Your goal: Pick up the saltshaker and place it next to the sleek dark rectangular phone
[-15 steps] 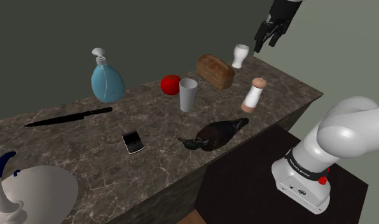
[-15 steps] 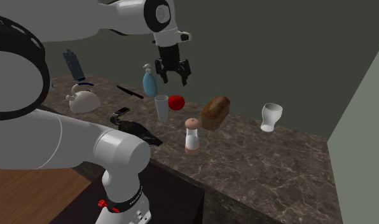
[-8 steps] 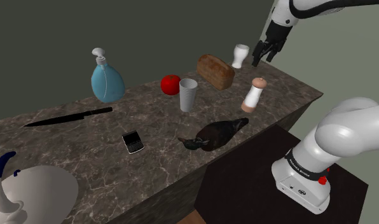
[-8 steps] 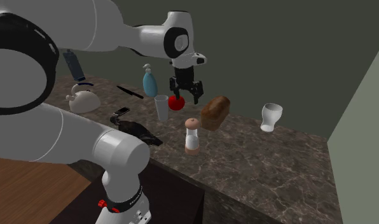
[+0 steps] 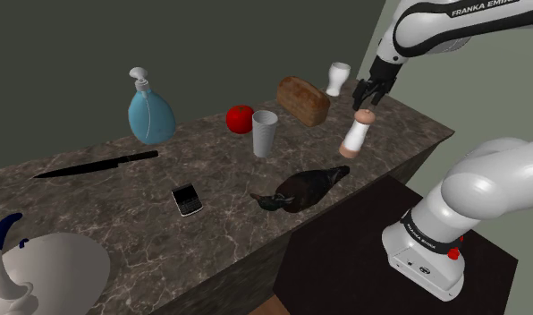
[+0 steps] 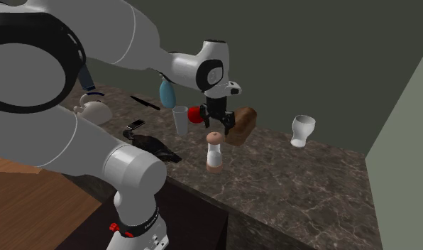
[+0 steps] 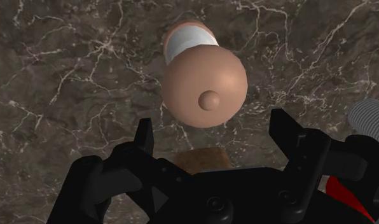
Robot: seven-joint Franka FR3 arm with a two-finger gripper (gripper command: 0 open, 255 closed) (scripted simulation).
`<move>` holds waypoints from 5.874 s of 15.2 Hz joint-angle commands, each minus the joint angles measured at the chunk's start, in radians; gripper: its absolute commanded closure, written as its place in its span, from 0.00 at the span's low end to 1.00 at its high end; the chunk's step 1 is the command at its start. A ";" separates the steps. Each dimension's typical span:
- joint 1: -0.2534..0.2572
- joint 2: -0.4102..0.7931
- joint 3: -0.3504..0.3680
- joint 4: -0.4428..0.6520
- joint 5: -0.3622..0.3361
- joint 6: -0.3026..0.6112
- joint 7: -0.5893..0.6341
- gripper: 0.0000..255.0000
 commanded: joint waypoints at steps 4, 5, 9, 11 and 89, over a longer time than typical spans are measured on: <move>0.000 0.041 -0.014 -0.044 -0.005 0.085 -0.003 0.00; 0.000 0.046 -0.015 -0.048 -0.005 0.095 -0.003 0.00; 0.000 0.046 -0.015 -0.048 -0.005 0.095 -0.003 0.00; 0.000 0.046 -0.015 -0.048 -0.005 0.095 -0.003 0.00; 0.137 0.111 0.393 0.671 0.203 -0.566 0.401 1.00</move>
